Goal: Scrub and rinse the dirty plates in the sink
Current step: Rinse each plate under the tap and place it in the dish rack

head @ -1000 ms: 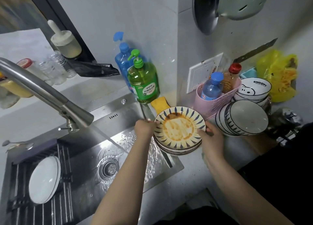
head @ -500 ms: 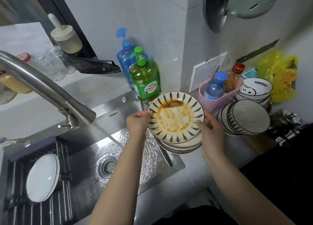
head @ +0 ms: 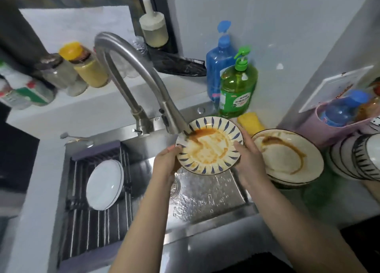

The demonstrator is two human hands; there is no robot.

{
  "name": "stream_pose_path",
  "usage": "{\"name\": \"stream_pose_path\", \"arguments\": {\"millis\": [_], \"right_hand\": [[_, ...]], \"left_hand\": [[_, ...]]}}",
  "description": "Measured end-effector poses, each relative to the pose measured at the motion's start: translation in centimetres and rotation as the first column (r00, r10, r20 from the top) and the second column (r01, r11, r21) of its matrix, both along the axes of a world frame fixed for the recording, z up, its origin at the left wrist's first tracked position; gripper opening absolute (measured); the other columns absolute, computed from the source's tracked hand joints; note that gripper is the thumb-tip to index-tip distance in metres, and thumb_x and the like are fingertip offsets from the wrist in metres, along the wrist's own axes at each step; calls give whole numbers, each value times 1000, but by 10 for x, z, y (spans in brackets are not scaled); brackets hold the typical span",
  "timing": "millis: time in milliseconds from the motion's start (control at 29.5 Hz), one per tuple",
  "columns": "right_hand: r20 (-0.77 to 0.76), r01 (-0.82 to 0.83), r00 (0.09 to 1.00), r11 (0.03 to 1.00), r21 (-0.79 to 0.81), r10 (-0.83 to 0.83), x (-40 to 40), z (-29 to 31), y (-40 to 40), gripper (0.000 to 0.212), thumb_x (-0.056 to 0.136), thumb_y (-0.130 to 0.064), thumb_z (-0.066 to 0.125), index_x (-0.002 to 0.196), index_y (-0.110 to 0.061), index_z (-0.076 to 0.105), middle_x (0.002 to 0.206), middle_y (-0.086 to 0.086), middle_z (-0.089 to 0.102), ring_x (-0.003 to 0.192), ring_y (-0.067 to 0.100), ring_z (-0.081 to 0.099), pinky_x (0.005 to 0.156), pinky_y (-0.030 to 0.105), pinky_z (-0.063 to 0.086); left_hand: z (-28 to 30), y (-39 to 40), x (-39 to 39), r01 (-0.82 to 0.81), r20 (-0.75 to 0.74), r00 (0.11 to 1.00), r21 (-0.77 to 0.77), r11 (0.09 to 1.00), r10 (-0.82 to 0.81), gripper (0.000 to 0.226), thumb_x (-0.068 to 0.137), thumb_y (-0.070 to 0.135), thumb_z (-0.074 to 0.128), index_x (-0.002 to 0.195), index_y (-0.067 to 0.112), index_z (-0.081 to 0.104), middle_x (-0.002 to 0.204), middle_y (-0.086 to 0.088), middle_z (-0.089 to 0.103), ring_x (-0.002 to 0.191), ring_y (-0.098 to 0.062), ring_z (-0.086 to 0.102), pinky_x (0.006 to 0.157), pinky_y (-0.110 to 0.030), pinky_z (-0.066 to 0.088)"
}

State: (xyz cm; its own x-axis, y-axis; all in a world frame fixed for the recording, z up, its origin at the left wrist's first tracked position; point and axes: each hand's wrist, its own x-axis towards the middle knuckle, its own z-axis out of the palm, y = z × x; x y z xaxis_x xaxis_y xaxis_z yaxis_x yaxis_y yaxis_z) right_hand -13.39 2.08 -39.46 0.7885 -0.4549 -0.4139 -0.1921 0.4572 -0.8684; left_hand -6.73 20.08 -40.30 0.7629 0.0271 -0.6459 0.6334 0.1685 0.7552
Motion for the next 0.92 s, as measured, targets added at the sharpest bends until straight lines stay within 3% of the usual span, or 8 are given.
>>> {"name": "stream_pose_path", "arguments": {"millis": [170,306,339,407,509,611,747,917], "right_hand": [[-69,-109,991,990,93,116,23,-26,35,44,96,-8,47,131,-33,54,124,0,64,108,23,64,79,39,55],[-225,-282,943,947,-156,244,36,-49,51,38,96,-22,46,126,-43,55,133,0,58,121,25,54,103,47,43],[-310,-393,905,849,-354,290,39,-51,55,40,98,-25,42,135,-37,50,137,3,54,125,26,50,106,45,40],[-508,-586,810,419,-693,293,42,-57,64,49,102,-28,33,150,-19,28,152,6,34,139,27,33,115,41,26],[-647,-700,677,34,-714,351,39,-62,89,55,103,-32,22,153,-13,6,160,6,2,148,21,-2,120,35,-3],[-705,-810,550,81,-580,447,39,-75,123,55,104,-33,19,153,-12,4,160,6,-1,147,19,-5,118,31,-8],[-568,-779,614,301,-551,548,53,-87,144,52,104,-25,17,151,-9,-1,158,1,-9,146,16,-11,113,21,-15],[-437,-839,351,71,-540,828,20,-75,137,46,106,-28,19,151,-21,15,154,-15,6,143,1,-7,107,6,-11]], "left_hand": [[-9,44,19,124,-113,982,-206,971,-150,32,97,28,47,117,7,61,109,-16,68,93,-30,66,75,-38,57],[-23,59,25,97,-76,990,-208,973,-115,52,98,48,42,129,9,58,125,-14,64,116,-31,60,100,-50,47],[-27,62,26,105,-55,992,-182,978,-117,54,98,49,41,130,9,57,124,-14,65,117,-31,60,101,-50,46],[-29,62,25,127,-7,992,-110,986,-128,51,99,49,39,127,11,59,121,-12,67,112,-28,63,99,-47,48],[-37,58,20,182,88,977,130,975,-194,49,94,58,39,116,22,64,118,-7,67,108,-24,63,99,-47,48],[-43,56,12,237,157,943,307,922,-295,66,86,68,33,119,20,62,119,-5,65,112,-22,59,104,-43,43],[-48,49,9,238,164,930,409,881,-328,47,102,42,34,130,11,57,128,-5,61,121,-19,54,108,-31,37],[-66,67,22,190,62,978,112,975,-198,45,102,44,35,116,11,63,113,-12,69,108,-27,64,104,-47,45]]}}
